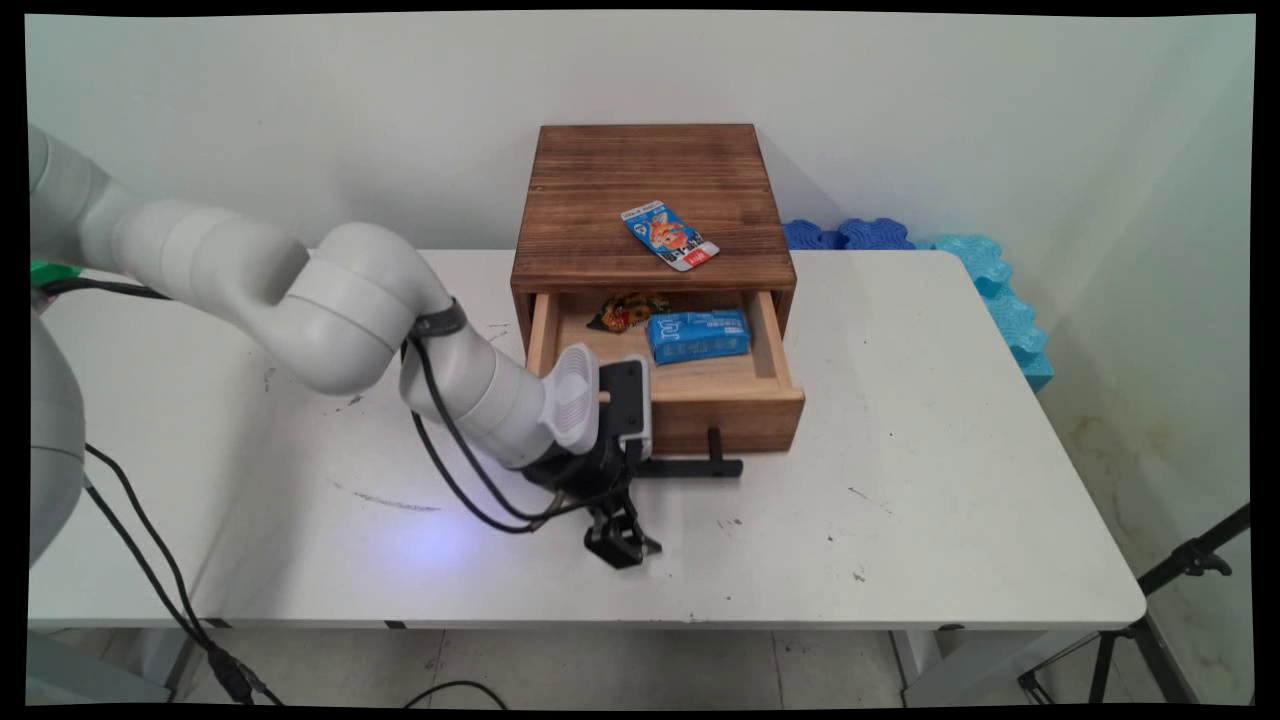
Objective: Open the drawer
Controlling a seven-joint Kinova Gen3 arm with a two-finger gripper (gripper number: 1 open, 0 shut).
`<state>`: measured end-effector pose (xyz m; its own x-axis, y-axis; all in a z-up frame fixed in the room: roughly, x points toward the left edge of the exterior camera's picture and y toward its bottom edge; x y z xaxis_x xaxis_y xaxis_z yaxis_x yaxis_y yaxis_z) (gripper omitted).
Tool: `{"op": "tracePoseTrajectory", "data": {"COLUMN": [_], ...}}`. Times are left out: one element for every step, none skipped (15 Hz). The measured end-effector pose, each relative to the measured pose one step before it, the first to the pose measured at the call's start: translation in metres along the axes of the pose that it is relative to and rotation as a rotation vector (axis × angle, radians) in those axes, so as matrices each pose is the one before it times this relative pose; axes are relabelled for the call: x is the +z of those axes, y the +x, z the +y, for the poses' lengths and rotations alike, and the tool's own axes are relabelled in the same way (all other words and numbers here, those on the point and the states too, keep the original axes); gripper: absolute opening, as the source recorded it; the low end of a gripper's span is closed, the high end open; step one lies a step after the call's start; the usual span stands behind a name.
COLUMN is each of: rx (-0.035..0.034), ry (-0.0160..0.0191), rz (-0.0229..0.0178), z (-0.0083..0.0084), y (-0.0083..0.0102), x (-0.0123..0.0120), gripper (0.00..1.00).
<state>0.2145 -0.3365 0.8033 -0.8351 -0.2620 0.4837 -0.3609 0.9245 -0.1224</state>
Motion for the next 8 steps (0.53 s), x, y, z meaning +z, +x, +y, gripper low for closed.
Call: {"op": "tracePoseTrajectory", "data": {"rx": [0.00224,0.00190,0.00241,0.00154,0.00143,0.00121,0.00144,0.00098], "ry": [-0.00811,-0.00710,-0.00809,-0.00659,-0.00723,-0.00682,-0.00648,-0.00542], "rz": [0.00218,0.00219,0.00217,0.00172,0.00194,0.00192,0.00227,0.00180], "z": [0.00547,0.00483,0.00551,0.00464,0.00519,0.00489,0.00478,0.00391], "y": [0.00011,0.00018,0.00020,0.00008,0.00003,0.00009,0.00018,0.00014], "x": [-0.00114,-0.00099,-0.00106,-0.00090,-0.00100,-0.00088,-0.00085,-0.00066], "gripper": [1.00,1.00,1.00,1.00,1.00,1.00,1.00,1.00]}}
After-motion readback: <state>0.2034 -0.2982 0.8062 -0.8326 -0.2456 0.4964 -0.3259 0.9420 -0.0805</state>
